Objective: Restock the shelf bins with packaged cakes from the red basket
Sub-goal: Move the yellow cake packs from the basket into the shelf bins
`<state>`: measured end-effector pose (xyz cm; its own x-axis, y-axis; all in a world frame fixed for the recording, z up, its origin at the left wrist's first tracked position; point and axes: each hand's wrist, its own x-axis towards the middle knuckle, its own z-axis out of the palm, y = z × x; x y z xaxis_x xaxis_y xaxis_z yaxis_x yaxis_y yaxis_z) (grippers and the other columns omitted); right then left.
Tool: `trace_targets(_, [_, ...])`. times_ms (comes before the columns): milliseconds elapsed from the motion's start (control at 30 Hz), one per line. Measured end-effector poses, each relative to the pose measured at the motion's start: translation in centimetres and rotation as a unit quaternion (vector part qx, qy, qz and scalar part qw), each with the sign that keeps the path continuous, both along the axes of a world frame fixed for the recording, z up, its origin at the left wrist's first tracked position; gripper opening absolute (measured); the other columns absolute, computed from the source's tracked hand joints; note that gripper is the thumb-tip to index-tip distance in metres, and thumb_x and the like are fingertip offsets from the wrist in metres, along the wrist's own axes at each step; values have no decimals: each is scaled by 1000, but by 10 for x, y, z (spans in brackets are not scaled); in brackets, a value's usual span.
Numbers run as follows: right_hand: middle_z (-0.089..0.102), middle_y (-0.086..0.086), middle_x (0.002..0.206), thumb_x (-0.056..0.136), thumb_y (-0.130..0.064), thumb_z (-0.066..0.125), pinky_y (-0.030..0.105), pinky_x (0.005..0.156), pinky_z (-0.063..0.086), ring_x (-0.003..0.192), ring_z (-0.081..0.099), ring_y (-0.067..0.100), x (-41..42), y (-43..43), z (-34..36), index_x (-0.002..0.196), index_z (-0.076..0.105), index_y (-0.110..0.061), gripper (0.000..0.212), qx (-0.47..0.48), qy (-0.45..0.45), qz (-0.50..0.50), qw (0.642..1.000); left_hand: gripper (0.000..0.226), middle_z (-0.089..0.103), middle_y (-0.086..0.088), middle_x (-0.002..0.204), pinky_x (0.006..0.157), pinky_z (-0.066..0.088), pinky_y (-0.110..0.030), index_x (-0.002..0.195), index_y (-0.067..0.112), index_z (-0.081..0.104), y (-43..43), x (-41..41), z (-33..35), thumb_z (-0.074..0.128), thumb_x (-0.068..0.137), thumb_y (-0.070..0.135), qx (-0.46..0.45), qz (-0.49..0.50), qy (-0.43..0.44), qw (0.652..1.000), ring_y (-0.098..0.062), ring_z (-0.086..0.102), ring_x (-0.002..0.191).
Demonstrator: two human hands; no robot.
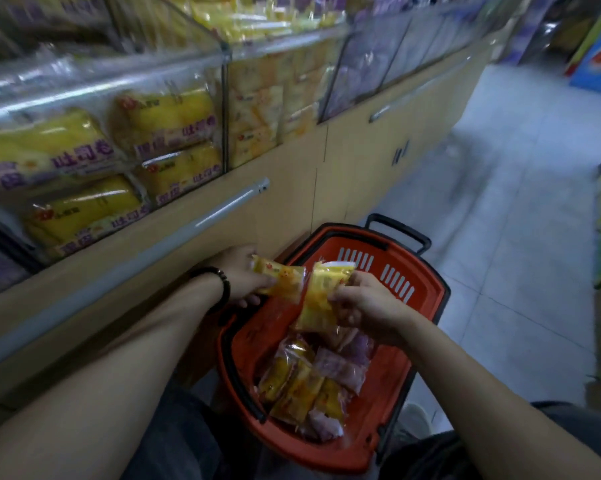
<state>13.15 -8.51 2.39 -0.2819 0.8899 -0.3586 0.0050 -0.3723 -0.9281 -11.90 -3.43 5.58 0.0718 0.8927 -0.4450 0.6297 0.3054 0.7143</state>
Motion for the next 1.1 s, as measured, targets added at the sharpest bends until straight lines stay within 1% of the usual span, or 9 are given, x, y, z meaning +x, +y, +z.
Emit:
trace_targets(133, [75, 17, 108, 107, -38, 56, 52, 81, 60, 97, 75, 36, -2, -18, 32, 128, 64, -14, 33, 29, 38, -28, 998, 75, 65, -15, 133, 65, 64, -41, 149, 24, 43, -33, 6, 22, 84, 86, 26, -24, 75, -189, 979, -28, 77, 77])
trace_targets(333, [72, 17, 116, 107, -32, 54, 57, 81, 63, 97, 73, 34, 0, -34, 83, 134, 63, -17, 31, 127, 21, -3, 992, 75, 65, -21, 129, 74, 65, -44, 153, 23, 36, -77, 12, 78, 77, 90, 22, -12, 136, -351, 926, -36, 77, 91])
trace_targets(400, [71, 18, 122, 102, -22, 65, 57, 85, 62, 106, 73, 38, 2, -32, 105, 136, 63, -16, 34, 148, 17, 17, 989, 55, 67, -22, 123, 76, 65, -45, 143, 13, 45, -84, 13, 102, 71, 95, 18, 4, 141, -363, 921, -35, 76, 88])
trace_targets(567, [76, 11, 115, 91, -10, 78, 49, 85, 62, 103, 75, 32, 10, -22, 175, 132, 59, -16, 45, 230, -50, 42, 971, 25, 75, -22, 108, 72, 63, -44, 119, 6, 62, -91, 9, 165, 63, 101, 23, 107, 63, -313, 942, -39, 76, 85])
trace_targets(700, [76, 9, 97, 84, -18, 80, 40, 65, 61, 83, 73, 28, 7, -11, 222, 116, 68, -15, 34, 378, -43, -27, 925, 19, 79, -12, 97, 57, 56, -35, 108, 11, 68, -83, 1, 226, 67, 98, 27, 214, 23, -226, 950, -40, 77, 80])
trace_targets(767, [75, 8, 96, 86, -20, 78, 41, 65, 61, 82, 72, 28, 5, -1, 238, 110, 74, -25, 25, 428, -34, -55, 901, 18, 78, 2, 83, 47, 50, -28, 96, 14, 67, -77, -3, 255, 66, 98, 32, 269, 11, -166, 949, -25, 77, 68])
trace_targets(867, [74, 3, 93, 95, -6, 73, 40, 67, 60, 79, 68, 19, 3, 24, 260, 104, 78, -39, 34, 471, -46, -75, 878, 26, 74, 9, 79, 57, 53, -27, 97, 20, 69, -56, -15, 296, 66, 95, 45, 352, 0, -64, 934, -11, 71, 68])
trace_targets(1000, [70, 7, 98, 95, -6, 73, 30, 61, 57, 71, 68, 9, -8, 58, 296, 102, 77, -43, 38, 512, -119, -99, 845, 17, 78, -5, 92, 57, 56, -33, 99, 17, 72, -6, -39, 338, 73, 93, 33, 371, 56, -141, 916, -17, 72, 67])
trace_targets(1100, [70, -1, 107, 93, -14, 76, 44, 73, 62, 89, 70, 15, -14, 91, 321, 118, 73, -30, 29, 555, -222, -112, 794, 10, 72, -7, 102, 54, 60, -27, 95, 15, 68, 36, -61, 363, 74, 94, 22, 389, 110, -156, 902, -18, 71, 84])
